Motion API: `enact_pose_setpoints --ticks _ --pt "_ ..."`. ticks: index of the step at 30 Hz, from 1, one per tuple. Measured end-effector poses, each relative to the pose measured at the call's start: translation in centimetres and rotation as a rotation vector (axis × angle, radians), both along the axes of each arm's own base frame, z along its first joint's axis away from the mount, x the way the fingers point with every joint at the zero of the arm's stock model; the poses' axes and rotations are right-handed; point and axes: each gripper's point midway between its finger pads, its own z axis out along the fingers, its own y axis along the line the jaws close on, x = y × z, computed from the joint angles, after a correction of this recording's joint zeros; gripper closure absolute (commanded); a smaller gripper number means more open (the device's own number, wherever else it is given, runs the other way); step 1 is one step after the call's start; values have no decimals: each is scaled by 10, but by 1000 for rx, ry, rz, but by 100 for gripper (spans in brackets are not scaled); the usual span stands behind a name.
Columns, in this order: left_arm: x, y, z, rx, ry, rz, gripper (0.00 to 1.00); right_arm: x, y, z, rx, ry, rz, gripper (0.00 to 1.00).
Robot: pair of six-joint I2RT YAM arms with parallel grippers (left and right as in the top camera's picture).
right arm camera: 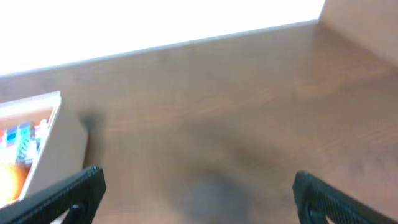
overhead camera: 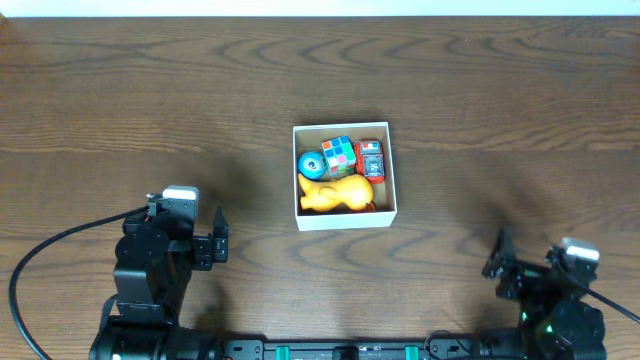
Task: Pack container
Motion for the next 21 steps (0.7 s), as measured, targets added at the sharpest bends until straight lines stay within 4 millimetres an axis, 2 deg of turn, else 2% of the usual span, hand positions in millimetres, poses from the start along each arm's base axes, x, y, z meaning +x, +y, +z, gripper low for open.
enact_pose_setpoints --ticks 4,7,9,11,15,21 --pt "0 0 0 0 2 0 2 30 3 13 -20 -176 11 1" --pt "0 0 -1 0 2 0 2 44 5 21 -36 -302 14 1" --pt "0 0 -1 0 1 0 2 50 5 18 -48 -356 14 1" --pt "0 0 -1 0 2 0 2 56 6 3 -57 -359 17 1" --pt "0 0 -1 0 2 0 2 61 11 -42 -94 -229 54 1" --pt "0 0 -1 0 2 0 2 61 20 -45 -117 -215 117 1"
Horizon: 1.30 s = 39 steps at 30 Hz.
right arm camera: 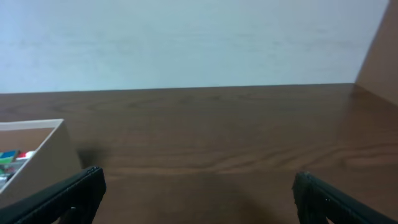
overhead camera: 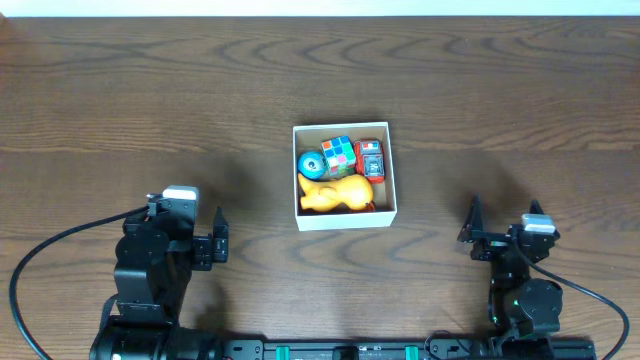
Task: Pack container
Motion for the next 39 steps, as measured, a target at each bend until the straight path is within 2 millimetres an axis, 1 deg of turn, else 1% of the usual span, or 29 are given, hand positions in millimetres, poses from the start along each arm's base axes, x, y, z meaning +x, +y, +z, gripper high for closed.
enact_pose_setpoints --ticks 6,34,37,39 --pt "0 0 0 0 0 0 2 0 3 0 -4 1 19 1" --pt "0 0 -1 0 3 0 2 0 4 0 -7 2 23 1" --pt "-5 2 -2 10 6 6 2 0 4 0 -7 2 23 1" --pt "-14 4 -1 12 1 9 2 0 4 0 -7 2 23 1"
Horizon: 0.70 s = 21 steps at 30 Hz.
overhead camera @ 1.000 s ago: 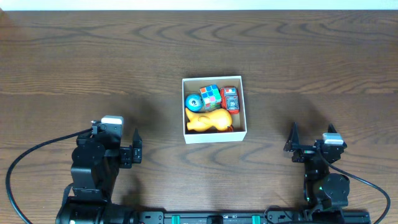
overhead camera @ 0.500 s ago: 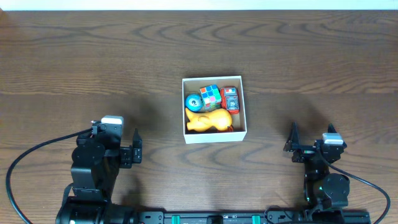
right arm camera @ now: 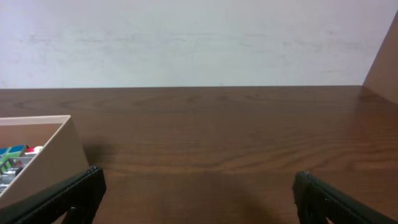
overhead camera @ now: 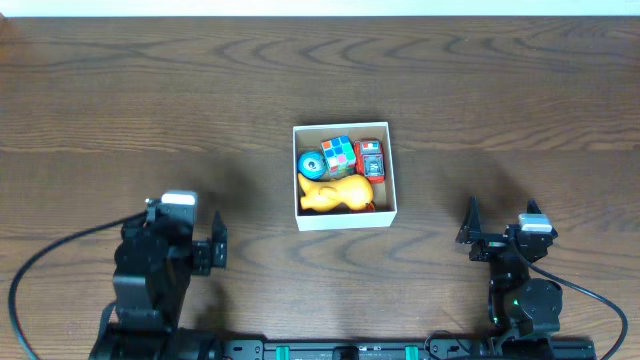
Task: Pack container
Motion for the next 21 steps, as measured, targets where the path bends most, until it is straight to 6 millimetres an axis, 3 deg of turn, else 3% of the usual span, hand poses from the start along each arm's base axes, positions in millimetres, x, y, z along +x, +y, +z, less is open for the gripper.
enact_pose_setpoints --ticks 4,7,12,18,21 --pt "-16 0 2 -10 -70 -6 2 0 0 0 0 0 0 1" --pt "-17 0 -6 -21 -134 -8 2 0 0 0 0 0 0 1" --pt "8 -3 -10 -48 -351 -10 2 0 0 0 0 0 0 1" --pt "27 -5 24 -65 -679 -15 2 0 0 0 0 1 2 1" --pt "30 -5 23 -57 -737 -17 2 0 0 0 0 1 3 1"
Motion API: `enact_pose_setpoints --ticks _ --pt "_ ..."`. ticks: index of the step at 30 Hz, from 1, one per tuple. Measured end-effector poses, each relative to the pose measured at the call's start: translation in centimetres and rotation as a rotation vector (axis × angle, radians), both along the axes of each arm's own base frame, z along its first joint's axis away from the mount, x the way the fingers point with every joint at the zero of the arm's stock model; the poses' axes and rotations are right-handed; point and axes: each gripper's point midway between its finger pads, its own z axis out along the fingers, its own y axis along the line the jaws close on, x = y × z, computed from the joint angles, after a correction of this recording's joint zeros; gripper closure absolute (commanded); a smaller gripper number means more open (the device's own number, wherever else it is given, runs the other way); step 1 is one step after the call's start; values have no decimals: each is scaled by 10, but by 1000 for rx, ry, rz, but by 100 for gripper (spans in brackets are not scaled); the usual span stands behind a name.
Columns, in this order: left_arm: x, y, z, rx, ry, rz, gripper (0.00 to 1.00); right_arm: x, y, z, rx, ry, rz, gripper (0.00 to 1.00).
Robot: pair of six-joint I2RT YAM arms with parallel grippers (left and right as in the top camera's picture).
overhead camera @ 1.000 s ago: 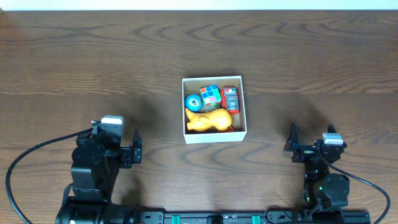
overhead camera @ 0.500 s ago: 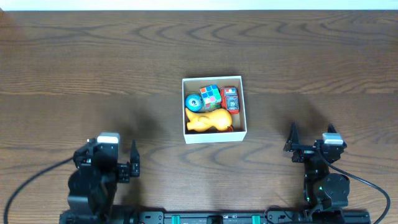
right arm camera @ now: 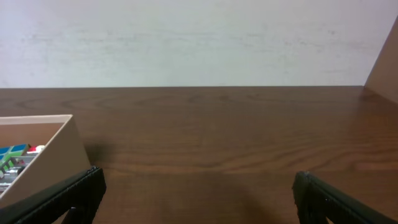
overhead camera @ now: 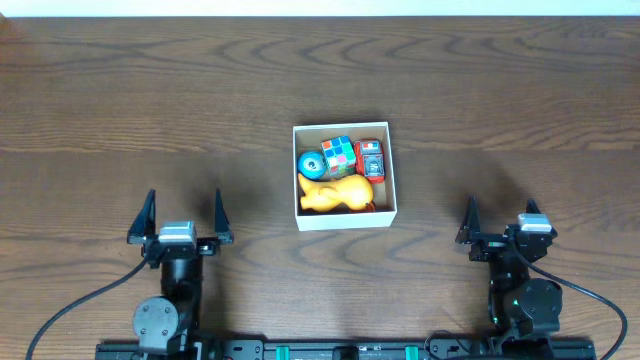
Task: Pack container
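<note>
A white open box (overhead camera: 388,196) sits mid-table, its near wall (right arm camera: 43,155) at the left of the right wrist view. Inside lie a yellow duck-shaped toy (overhead camera: 335,193), a colour cube (overhead camera: 339,155), a red toy (overhead camera: 370,160) and a blue round piece (overhead camera: 312,163). My left gripper (overhead camera: 180,212) stands open near the front edge, left of the box, holding nothing. My right gripper (overhead camera: 499,214) stands open at the front right, its black fingers (right arm camera: 74,193) wide apart over bare wood.
The brown wooden table (overhead camera: 150,100) spreads around the box. A pale wall (right arm camera: 186,37) rises behind the far edge. Black cables (overhead camera: 60,310) trail from both arm bases at the front.
My left arm has folded back and now sits lower and narrower at the front edge, its open fingers pointing away. The right arm and the box have not moved.
At first my right arm sat low at the front right corner, looking down at the table. It then stood nearer the box, level and open, and stayed there. The left arm stayed raised at the front left until now. The box contents stayed as they were.
</note>
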Motion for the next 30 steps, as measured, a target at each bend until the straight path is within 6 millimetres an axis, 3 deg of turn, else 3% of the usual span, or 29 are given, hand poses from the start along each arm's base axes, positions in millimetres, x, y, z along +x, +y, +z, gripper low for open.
enact_pose_setpoints --ticks 6,12,30 --pt "5 0 -41 29 152 1 2 0 0 0 0 0 0 1" --pt "4 0 -66 -23 255 -3 2 0 0 0 0 0 0 1" --pt "5 -6 -83 -170 344 -31 2 0 0 0 0 0 0 1"
